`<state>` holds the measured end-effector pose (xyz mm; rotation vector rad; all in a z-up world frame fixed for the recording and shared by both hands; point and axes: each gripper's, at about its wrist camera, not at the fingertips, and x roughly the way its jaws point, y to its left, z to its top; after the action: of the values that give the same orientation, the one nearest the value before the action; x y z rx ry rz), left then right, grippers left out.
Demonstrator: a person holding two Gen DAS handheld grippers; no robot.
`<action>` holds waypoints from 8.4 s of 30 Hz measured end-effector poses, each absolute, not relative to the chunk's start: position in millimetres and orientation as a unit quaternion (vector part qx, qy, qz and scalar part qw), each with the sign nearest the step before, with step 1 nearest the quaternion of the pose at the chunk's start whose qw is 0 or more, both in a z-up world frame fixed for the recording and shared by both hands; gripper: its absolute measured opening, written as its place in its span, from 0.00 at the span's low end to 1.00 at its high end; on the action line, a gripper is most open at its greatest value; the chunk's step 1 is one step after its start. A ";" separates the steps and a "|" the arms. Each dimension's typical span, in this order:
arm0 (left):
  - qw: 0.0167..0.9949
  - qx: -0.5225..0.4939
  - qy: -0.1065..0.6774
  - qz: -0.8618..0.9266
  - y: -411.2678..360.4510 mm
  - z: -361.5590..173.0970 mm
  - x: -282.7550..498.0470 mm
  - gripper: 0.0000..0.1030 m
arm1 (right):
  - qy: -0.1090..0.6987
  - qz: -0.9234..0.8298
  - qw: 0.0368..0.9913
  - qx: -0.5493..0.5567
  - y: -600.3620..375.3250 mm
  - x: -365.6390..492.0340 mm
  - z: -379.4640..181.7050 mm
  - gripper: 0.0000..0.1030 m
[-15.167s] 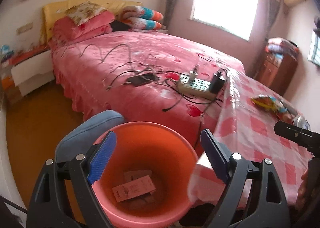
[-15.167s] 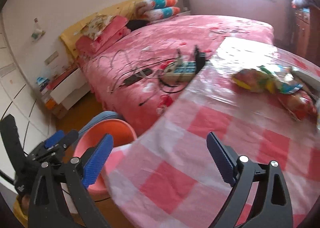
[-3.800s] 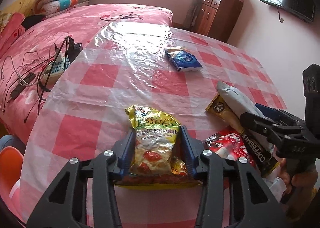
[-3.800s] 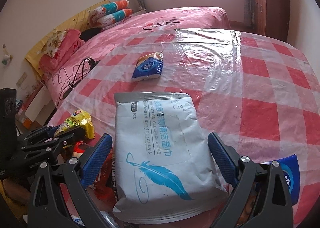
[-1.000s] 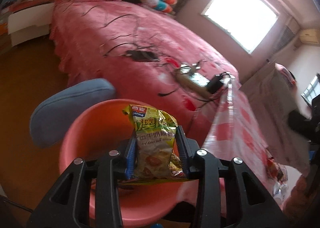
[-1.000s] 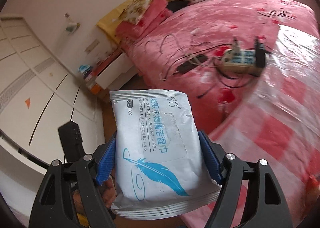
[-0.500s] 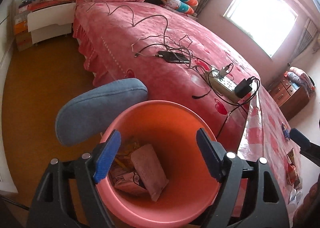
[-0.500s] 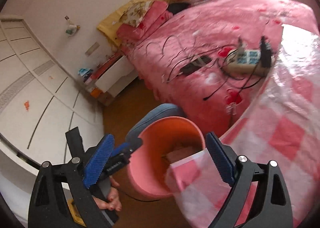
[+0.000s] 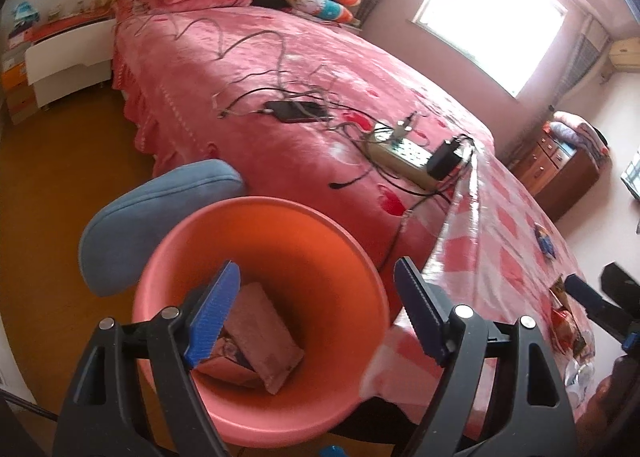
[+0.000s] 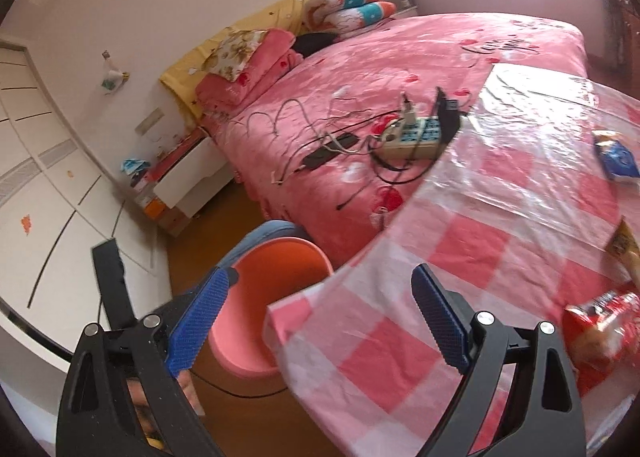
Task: Collect trash
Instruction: 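Move both open tools back over the remaining trash on the table, then grasp the blue Vinda tissue pack with the left tool while the right tool grasps the coffee stick bag, then carry both items to the orange bucket and open both tools to drop them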
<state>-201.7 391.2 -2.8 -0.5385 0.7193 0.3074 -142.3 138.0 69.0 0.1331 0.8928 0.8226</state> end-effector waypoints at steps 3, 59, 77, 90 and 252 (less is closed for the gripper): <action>0.895 -0.249 0.344 0.135 378.3 4.2 -197.5 0.78 | 0.416 0.376 0.826 0.060 125.6 -144.8 67.1 0.89; 0.926 -0.119 0.357 0.001 187.6 71.3 -141.6 0.80 | 0.347 0.269 0.891 0.118 -59.9 -143.3 77.5 0.89; 0.925 -0.096 0.366 -0.040 135.2 73.8 -115.5 0.80 | 0.350 0.218 0.896 0.165 -122.3 -126.7 73.0 0.89; 0.919 -0.071 0.379 -0.077 77.6 81.7 -53.4 0.80 | 0.355 0.167 0.898 0.197 -176.9 -115.1 64.2 0.89; 0.867 -0.283 0.394 0.115 376.1 -14.6 -206.1 0.75 | 0.381 0.344 0.858 0.027 113.1 -167.7 77.8 0.89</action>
<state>-206.1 376.1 -14.6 -0.5935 0.8256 0.2407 -167.7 113.1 77.8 0.0570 0.8003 0.7227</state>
